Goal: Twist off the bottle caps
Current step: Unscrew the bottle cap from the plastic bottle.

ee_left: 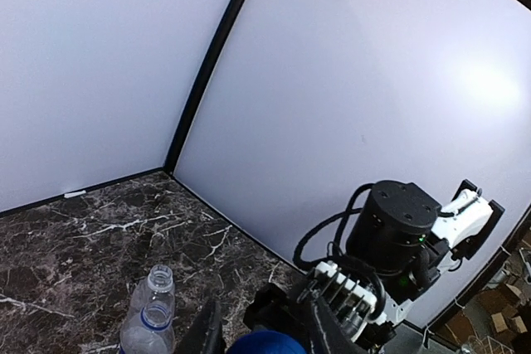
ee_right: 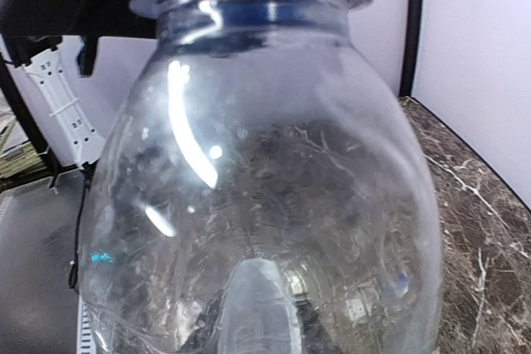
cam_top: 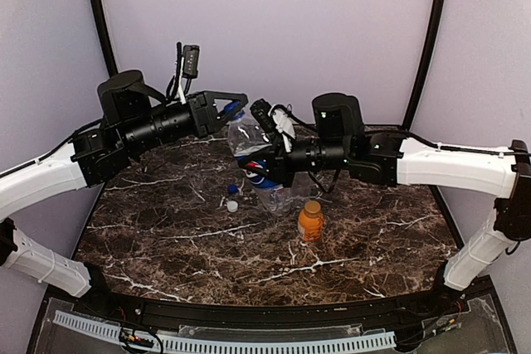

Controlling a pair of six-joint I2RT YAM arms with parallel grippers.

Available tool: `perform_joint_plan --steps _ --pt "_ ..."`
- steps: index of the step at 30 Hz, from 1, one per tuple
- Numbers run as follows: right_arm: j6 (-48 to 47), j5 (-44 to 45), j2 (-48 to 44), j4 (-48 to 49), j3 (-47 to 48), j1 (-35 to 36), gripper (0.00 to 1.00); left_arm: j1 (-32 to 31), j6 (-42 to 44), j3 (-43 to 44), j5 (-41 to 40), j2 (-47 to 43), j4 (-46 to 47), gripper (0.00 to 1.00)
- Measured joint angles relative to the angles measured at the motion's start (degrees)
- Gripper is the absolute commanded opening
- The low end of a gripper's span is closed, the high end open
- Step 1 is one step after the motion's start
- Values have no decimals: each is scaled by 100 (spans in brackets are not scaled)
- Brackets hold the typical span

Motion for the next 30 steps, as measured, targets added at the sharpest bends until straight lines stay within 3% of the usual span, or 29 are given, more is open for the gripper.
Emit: perform_joint_plan --steps 4,11,19,25,30 --pt "-9 876 0 4 -9 199 12 -118 -96 13 -734 2 -103 22" --pt "-101 955 -7 127 -94 243 11 -136 76 13 -697 0 -125 42" --pt "-96 -125 -142 278 -334 133 9 -35 520 20 186 -118 -129 68" --pt "-46 -1318 -168 393 -367 -92 9 105 669 35 994 -219 -166 73" --pt "-2 -2505 -146 389 -350 -186 10 186 789 83 2039 -282 -179 71"
